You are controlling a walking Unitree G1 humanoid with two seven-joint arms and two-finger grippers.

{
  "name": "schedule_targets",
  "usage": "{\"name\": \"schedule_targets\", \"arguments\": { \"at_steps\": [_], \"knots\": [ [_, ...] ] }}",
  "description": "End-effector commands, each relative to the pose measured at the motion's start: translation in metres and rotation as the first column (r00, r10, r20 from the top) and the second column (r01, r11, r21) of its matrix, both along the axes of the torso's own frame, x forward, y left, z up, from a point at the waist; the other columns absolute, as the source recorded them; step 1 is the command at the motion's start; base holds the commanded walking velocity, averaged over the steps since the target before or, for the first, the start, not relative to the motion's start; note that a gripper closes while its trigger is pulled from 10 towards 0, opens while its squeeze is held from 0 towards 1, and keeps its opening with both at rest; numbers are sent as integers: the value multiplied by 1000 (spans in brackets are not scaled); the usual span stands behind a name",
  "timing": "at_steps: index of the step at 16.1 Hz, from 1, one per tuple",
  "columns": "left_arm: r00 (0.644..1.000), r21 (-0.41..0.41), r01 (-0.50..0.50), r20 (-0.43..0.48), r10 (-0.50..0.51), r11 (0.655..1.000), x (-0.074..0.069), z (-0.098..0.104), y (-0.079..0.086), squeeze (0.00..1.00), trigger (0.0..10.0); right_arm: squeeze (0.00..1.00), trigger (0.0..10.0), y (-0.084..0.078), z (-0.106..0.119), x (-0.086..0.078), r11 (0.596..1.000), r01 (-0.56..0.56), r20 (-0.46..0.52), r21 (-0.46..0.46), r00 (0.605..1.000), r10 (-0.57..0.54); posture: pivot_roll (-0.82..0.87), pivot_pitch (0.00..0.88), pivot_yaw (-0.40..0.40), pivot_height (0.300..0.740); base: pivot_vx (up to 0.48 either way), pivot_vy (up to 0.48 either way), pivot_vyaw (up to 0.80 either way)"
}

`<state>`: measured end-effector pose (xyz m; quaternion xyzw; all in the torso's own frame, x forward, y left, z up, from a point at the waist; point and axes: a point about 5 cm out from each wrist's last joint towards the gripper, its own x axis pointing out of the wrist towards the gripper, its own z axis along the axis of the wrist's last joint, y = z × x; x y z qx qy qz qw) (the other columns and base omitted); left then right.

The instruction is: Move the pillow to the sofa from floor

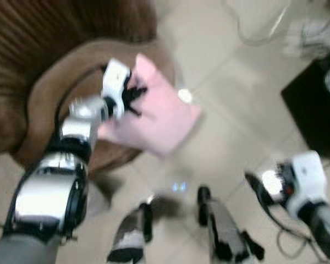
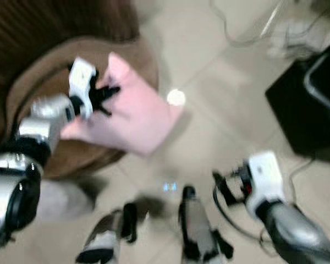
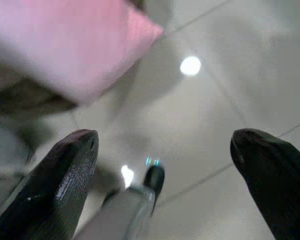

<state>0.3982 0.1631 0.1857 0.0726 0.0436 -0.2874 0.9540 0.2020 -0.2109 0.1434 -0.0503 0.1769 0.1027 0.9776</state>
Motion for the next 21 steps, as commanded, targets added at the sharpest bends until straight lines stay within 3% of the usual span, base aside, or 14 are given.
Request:
{"name": "schedule_targets", "arguments": {
  "at_steps": [1,4,8,9,11,13,14,15,17,21],
  "knots": [
    [997,-52,-68,25,69,996,-2,-3,9,0,0,0,10000,1,-13,6,1000,25,-2,4,1000,-25,-203,273,43,740,0,0,0],
    [989,-122,-151,-12,150,981,-16,-32,13,0,0,0,10000,13,-35,40,996,69,63,63,995,-73,-102,180,-19,740,0,0,0],
    [975,-139,-220,-31,218,966,-29,-56,11,0,0,0,10000,24,-63,64,993,86,87,80,992,-93,-32,95,-63,740,0,0,0],
    [968,-118,-249,-28,248,961,-36,-67,14,0,0,0,10000,23,-71,64,994,94,84,51,992,-98,-29,84,-68,740,0,0,0],
    [950,-92,-310,-78,304,946,-62,-96,27,0,0,0,10000,24,-78,56,989,116,90,89,988,-124,-33,77,-73,740,0,0,0],
    [884,-38,-430,-223,411,902,-122,-150,50,0,0,0,10000,29,-86,30,986,129,94,106,986,-139,-40,91,-82,740,0,0,0],
    [868,-30,-450,-249,430,892,-135,-156,51,0,0,0,10000,28,-88,22,986,123,84,109,988,-133,-46,111,-96,740,0,0,0],
    [870,-33,-450,-243,429,892,-136,-155,49,0,0,0,10000,28,-89,19,986,124,79,110,988,-133,-46,111,-96,740,0,0,0],
    [889,-63,-431,-199,412,900,-149,-150,41,0,0,0,10000,26,-92,14,987,124,66,100,989,-131,-66,124,-106,740,0,0,0],
    [903,-67,-400,-195,382,914,-142,-139,32,0,0,0,10000,31,-94,8,987,128,60,97,989,-134,-91,139,-103,740,0,0,0]
  ]
}}
